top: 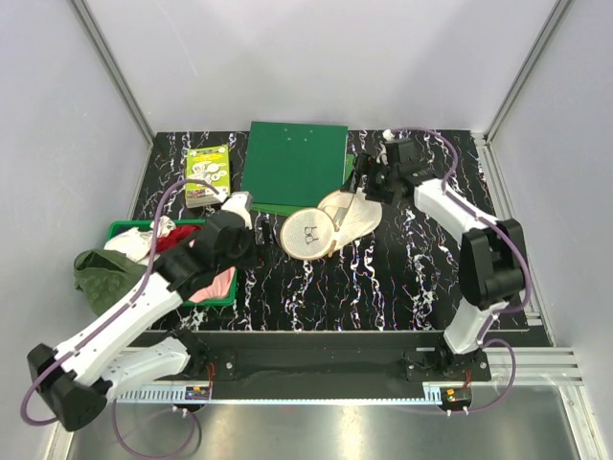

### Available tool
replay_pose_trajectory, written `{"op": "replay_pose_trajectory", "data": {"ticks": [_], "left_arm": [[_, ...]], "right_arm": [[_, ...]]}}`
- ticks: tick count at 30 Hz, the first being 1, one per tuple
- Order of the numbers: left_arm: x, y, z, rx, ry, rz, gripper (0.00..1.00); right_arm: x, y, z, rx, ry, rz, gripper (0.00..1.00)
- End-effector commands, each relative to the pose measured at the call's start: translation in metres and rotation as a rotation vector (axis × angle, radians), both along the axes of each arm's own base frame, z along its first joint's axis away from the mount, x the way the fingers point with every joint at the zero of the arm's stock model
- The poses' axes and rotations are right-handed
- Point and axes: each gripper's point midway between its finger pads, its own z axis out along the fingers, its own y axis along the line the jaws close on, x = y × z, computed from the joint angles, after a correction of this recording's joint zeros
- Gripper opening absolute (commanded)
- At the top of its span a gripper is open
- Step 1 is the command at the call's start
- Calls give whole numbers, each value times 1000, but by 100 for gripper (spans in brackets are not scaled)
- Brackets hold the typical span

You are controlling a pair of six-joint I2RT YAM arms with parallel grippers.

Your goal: Place the bra in the laundry bag and zip it closed

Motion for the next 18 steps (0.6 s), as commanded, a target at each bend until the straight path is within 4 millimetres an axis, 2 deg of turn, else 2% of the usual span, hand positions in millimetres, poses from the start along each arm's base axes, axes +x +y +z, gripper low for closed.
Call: {"op": "replay_pose_trajectory", "data": {"ticks": [1, 2, 3, 4, 5, 6, 7, 8, 9, 10, 11, 12, 14, 15, 17, 18], "left_arm": [[12, -13, 29, -121, 45, 22, 83], [16, -4, 34, -160, 46, 78, 79], [16, 1, 39, -186, 31, 103, 75], [16, 8, 34, -197, 20, 131, 73], [18, 13, 44, -228, -30, 152, 73], [12, 22, 60, -266, -92, 167, 73], [11, 31, 66, -278, -132, 202, 73], [8, 36, 69, -282, -153, 214, 73], [0, 44, 83, -313, -207, 219, 73], [-2, 50, 85, -315, -226, 240, 73], [-6, 55, 87, -322, -241, 253, 73], [-13, 62, 94, -345, -274, 263, 73], [-18, 71, 96, -348, -288, 286, 74], [-21, 73, 96, -350, -293, 292, 75], [-26, 78, 95, -349, -296, 303, 76], [-27, 79, 94, -345, -293, 304, 77]], "right_arm": [[15, 16, 11, -152, -94, 72, 88], [7, 42, 18, -185, -142, 155, 88], [3, 52, 17, -202, -149, 187, 88], [0, 62, 8, -219, -135, 213, 88], [-5, 77, 10, -223, -139, 238, 88], [-8, 87, 4, -223, -129, 262, 88], [-11, 96, -13, -228, -98, 287, 88], [-19, 116, -15, -226, -100, 326, 88], [-22, 124, -35, -249, -69, 344, 88], [-23, 129, -43, -271, -64, 343, 85], [-29, 146, -44, -274, -71, 369, 84], [-31, 152, -61, -289, -44, 381, 83], [-30, 164, -65, -307, -47, 373, 78], [-35, 172, -78, -330, -38, 388, 78], [-28, 175, -79, -385, -69, 355, 78], [-32, 181, -87, -407, -71, 361, 77]]}}
